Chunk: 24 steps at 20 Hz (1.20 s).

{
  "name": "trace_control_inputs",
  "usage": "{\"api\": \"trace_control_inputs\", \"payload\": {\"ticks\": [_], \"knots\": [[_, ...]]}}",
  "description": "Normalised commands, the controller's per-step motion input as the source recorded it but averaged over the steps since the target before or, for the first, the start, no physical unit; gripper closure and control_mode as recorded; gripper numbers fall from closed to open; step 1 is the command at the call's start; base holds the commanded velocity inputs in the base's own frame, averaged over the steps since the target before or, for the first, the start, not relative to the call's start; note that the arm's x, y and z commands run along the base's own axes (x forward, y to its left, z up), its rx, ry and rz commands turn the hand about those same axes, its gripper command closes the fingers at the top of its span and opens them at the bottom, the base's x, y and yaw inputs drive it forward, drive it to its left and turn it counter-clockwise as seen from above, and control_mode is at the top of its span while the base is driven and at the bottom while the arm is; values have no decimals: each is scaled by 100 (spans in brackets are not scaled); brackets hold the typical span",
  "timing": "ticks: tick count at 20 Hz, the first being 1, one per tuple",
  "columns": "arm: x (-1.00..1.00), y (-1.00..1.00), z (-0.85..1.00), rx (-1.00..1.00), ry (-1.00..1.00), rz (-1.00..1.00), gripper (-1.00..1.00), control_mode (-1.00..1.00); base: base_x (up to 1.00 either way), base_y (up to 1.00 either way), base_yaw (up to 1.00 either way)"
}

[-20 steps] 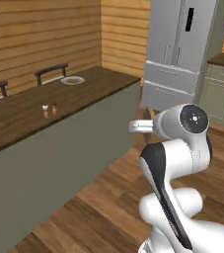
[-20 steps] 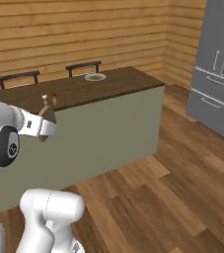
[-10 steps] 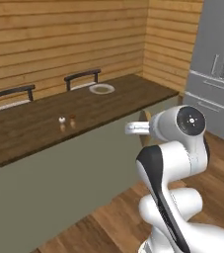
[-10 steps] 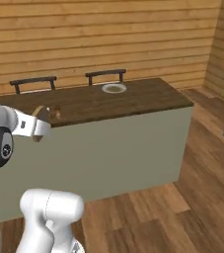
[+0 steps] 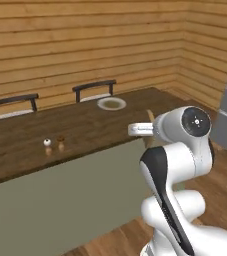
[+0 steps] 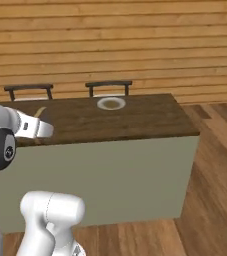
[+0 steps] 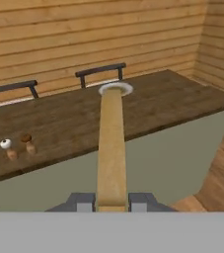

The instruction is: Start the toaster. Once the lever pops up, take the bread to the plate on the dining counter.

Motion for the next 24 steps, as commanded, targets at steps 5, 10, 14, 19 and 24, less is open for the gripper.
{"api": "trace_control_inputs", "payload": {"ticks": [5, 10, 14, 19, 24], "knots": [[0, 0, 0, 0, 0, 0, 100, 100, 72, -72, 45], [0, 0, 0, 0, 0, 0, 100, 100, 53, -59, 44], [0, 0, 0, 0, 0, 0, 100, 100, 57, -42, 28], [0, 0, 0, 0, 0, 0, 100, 100, 63, -36, 27], [0, 0, 0, 0, 0, 0, 100, 100, 68, -39, 19]]}}
